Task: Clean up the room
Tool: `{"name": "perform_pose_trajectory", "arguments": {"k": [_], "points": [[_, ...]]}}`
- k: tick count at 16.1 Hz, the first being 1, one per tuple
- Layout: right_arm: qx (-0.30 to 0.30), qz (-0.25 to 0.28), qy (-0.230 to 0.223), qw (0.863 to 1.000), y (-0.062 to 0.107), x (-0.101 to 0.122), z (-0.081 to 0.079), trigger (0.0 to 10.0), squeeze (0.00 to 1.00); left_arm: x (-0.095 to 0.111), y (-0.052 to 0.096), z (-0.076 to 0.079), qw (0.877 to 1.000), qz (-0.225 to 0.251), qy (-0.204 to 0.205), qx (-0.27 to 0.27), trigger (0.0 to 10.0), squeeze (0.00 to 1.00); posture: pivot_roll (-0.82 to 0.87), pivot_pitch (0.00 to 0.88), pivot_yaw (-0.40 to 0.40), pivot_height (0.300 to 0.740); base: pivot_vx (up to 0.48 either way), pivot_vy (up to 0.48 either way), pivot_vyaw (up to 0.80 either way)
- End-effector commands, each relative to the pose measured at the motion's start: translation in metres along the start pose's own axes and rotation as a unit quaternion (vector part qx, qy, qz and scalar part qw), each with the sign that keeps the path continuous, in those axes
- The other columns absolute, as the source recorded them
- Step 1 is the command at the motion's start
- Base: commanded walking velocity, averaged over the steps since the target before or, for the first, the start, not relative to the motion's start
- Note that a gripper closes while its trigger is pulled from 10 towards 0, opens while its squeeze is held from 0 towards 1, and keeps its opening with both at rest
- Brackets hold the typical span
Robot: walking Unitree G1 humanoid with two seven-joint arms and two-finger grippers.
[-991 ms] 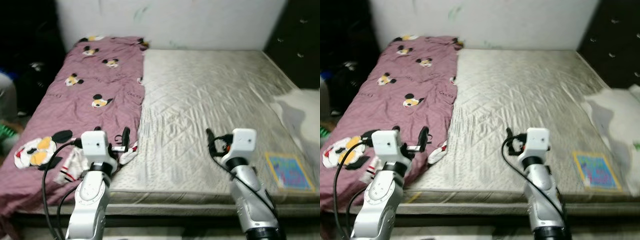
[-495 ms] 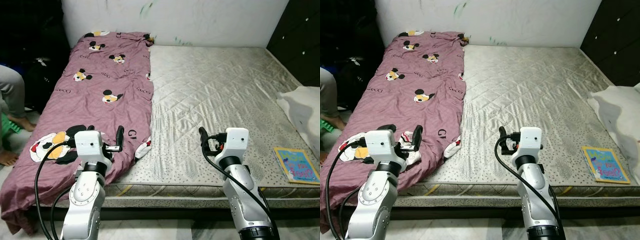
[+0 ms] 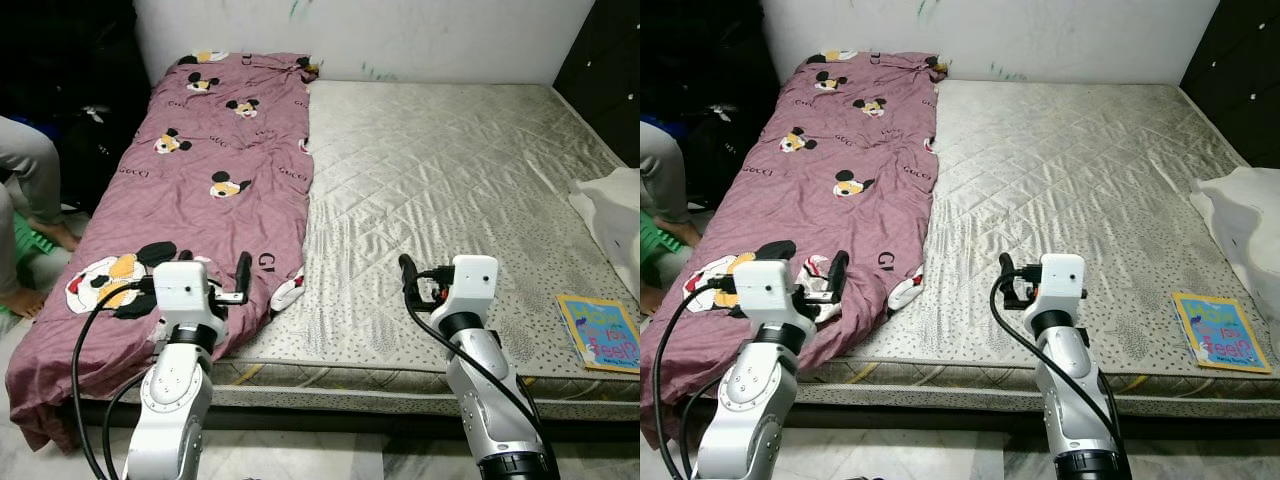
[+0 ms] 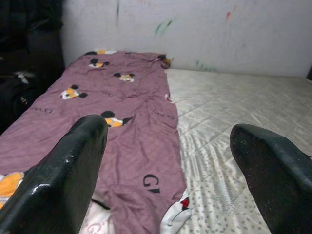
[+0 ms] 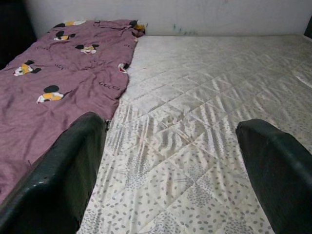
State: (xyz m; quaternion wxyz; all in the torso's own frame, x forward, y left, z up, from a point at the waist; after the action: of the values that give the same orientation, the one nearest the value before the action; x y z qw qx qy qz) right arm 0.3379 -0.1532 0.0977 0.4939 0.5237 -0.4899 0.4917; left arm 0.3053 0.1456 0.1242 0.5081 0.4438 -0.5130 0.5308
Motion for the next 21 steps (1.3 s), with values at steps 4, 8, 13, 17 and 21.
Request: {"name": "perform_pose_trajectory", "arguments": {"k": [4,8,13,17,21], "points": [[-0.011,0.009,0.003,1.000,-0.004,0.004,0.001,10.0,0.00,0.001,0.000,0.002,1.000,-0.005,-0.005,-0.008,10.0,0.00,0.03,0.086,0.023,0.740,0.000,0.000,0.00],[-0.020,0.014,0.022,0.999,-0.003,0.011,0.009,10.0,0.00,0.003,-0.002,0.009,1.000,-0.002,0.008,-0.007,10.0,0.00,-0.02,0.120,-0.007,0.740,0.000,0.000,0.00],[-0.035,-0.002,0.025,0.999,0.000,0.007,0.014,10.0,0.00,0.005,-0.002,0.011,1.000,-0.005,0.016,-0.018,10.0,0.00,-0.03,0.150,-0.013,0.740,0.000,0.000,-0.36],[-0.032,-0.009,0.016,0.999,0.000,0.003,0.011,10.0,0.00,0.006,0.001,0.014,0.999,-0.004,0.025,-0.030,10.0,0.00,-0.02,0.135,0.003,0.740,0.000,0.000,-0.30],[-0.017,-0.001,0.004,1.000,-0.005,0.005,0.001,10.0,0.00,0.006,-0.001,0.013,0.999,-0.006,0.024,-0.033,10.0,0.00,-0.02,0.122,0.017,0.740,0.212,0.000,0.00]]}}
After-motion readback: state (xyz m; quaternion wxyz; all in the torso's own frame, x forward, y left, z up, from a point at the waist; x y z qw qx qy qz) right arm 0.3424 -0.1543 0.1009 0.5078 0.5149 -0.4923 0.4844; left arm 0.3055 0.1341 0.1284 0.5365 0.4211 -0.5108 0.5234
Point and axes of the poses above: a point about 5 cm out from each wrist's last joint towards the gripper, its own y axis pointing back from the gripper into the wrist, its own x axis along the axis of the wrist's last joint, z = x × y, the point moved 4 cm from there along -y, pointing out of the wrist towards the gripper, and after that the axes turned 1 degree about y, right-handed, at the moved point
